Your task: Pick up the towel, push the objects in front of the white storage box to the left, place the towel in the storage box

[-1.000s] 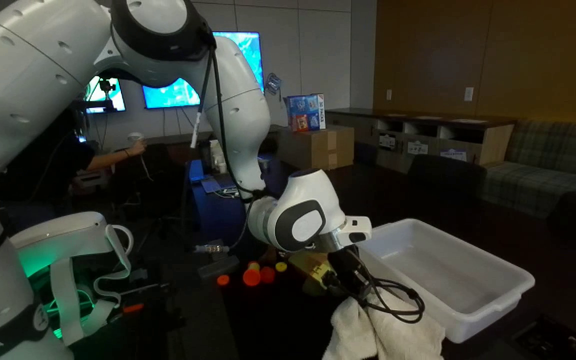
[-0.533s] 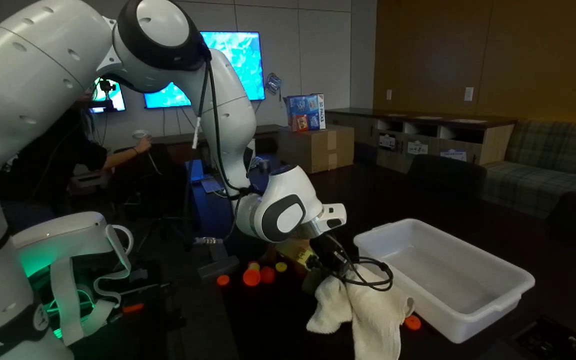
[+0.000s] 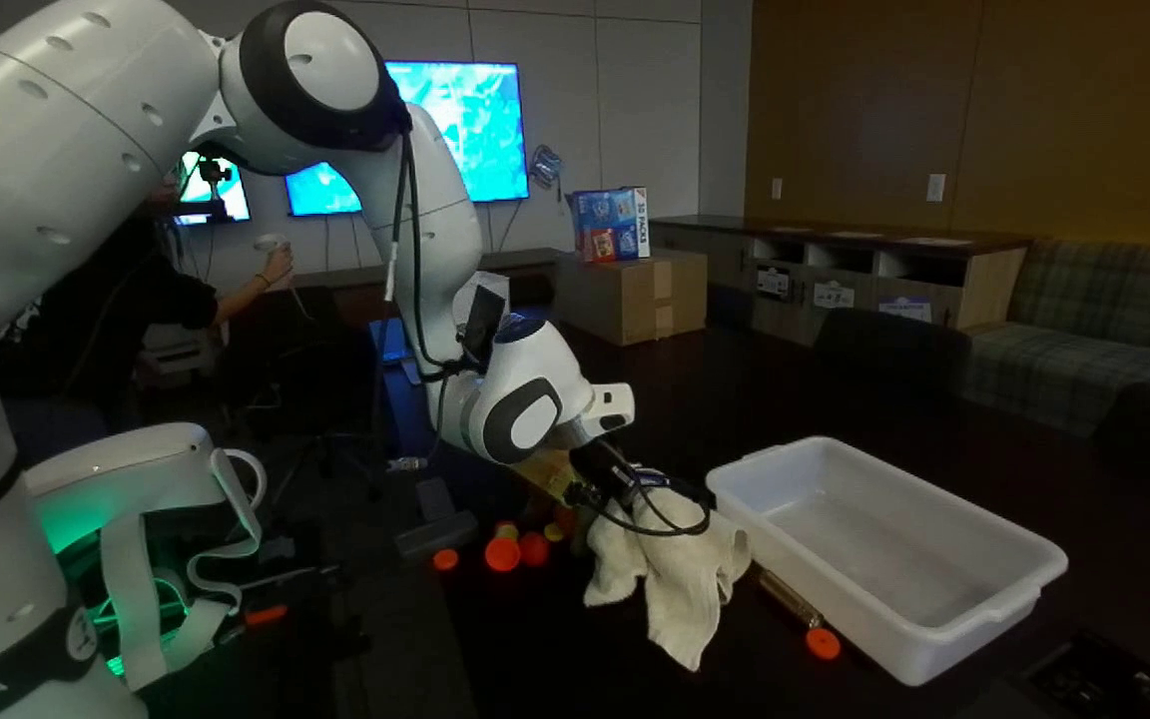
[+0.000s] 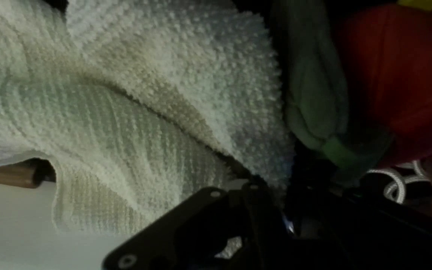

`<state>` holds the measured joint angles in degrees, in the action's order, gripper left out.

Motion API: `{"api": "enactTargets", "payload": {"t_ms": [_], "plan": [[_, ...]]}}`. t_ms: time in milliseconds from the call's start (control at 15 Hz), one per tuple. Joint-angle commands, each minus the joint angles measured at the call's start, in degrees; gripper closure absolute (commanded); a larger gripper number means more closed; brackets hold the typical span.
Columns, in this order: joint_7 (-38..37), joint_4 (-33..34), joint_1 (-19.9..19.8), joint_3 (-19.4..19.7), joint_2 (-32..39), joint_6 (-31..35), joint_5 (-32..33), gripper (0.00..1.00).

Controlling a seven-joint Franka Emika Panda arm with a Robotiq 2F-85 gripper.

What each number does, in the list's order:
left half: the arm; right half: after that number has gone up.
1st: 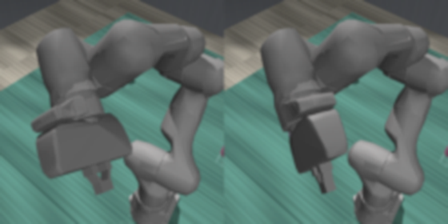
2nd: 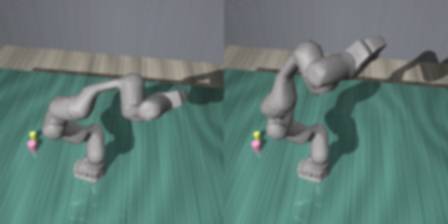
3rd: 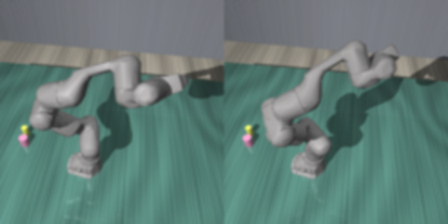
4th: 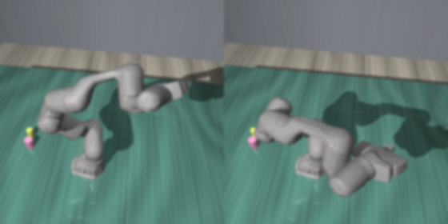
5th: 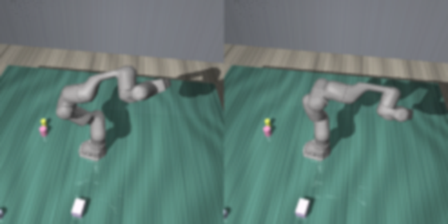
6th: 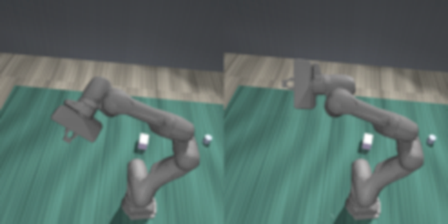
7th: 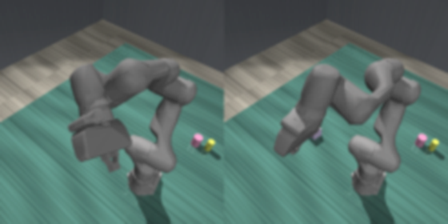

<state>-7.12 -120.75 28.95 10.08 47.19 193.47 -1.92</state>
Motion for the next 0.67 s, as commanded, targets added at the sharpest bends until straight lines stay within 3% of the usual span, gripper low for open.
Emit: {"api": "enactTargets", "payload": {"t_ms": [0, 200, 333, 600], "plan": [[1.2, -4.0, -1.3, -5.1, -5.4, 2.2, -2.0, 0.93], [1.6, -7.2, -3.6, -8.8, -9.4, 3.0, -1.5, 0.93], [2.5, -9.6, -7.5, -11.6, -12.8, 1.3, 0.2, 0.93], [4.7, -15.9, -20.2, -18.2, -20.3, -1.0, 4.7, 0.93]]}}
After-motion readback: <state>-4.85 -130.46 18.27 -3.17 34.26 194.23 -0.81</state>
